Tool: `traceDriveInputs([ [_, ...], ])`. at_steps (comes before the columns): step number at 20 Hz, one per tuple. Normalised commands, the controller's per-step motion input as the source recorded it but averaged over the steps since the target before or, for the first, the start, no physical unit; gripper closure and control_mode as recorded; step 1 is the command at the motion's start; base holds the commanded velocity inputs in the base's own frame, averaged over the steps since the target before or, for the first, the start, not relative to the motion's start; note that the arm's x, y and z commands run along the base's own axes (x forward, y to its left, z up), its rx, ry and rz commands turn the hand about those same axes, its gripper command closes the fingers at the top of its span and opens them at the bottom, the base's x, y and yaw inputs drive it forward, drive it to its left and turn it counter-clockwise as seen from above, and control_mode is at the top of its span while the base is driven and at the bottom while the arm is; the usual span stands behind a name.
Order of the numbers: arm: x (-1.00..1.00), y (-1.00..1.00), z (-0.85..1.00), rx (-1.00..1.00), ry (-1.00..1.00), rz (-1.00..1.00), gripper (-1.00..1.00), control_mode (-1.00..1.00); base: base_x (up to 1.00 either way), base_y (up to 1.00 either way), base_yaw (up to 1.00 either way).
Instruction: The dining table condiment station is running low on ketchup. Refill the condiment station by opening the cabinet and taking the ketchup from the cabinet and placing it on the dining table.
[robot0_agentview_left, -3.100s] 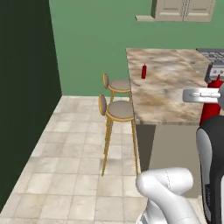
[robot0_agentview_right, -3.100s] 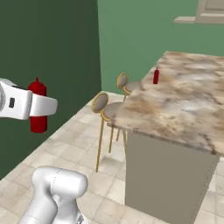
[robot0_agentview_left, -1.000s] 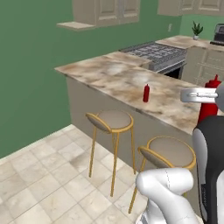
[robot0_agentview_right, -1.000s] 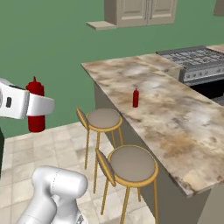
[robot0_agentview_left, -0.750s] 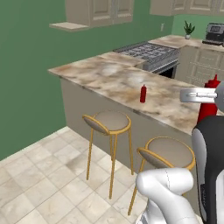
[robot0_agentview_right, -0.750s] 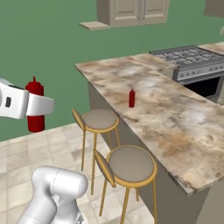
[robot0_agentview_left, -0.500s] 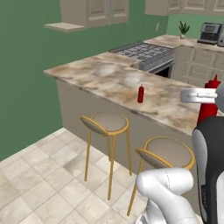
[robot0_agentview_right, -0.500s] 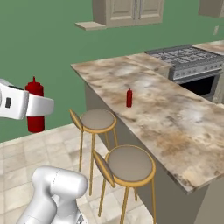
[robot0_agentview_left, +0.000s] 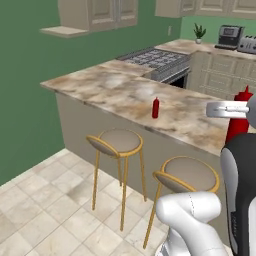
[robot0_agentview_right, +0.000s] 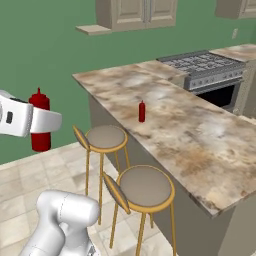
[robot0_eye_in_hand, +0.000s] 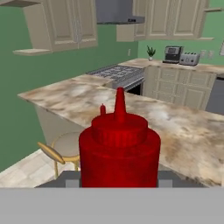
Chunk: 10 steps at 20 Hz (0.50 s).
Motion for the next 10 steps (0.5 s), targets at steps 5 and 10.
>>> traceDriveInputs([
  [5, 0.00, 0.00, 0.00, 0.00, 0.00, 0.00, 1.00, 1.00, 0.54, 0.26, -0.19],
  [10, 0.00, 0.00, 0.00, 0.00, 0.00, 0.00, 1.00, 1.00, 0.55, 0.43, -0.21],
])
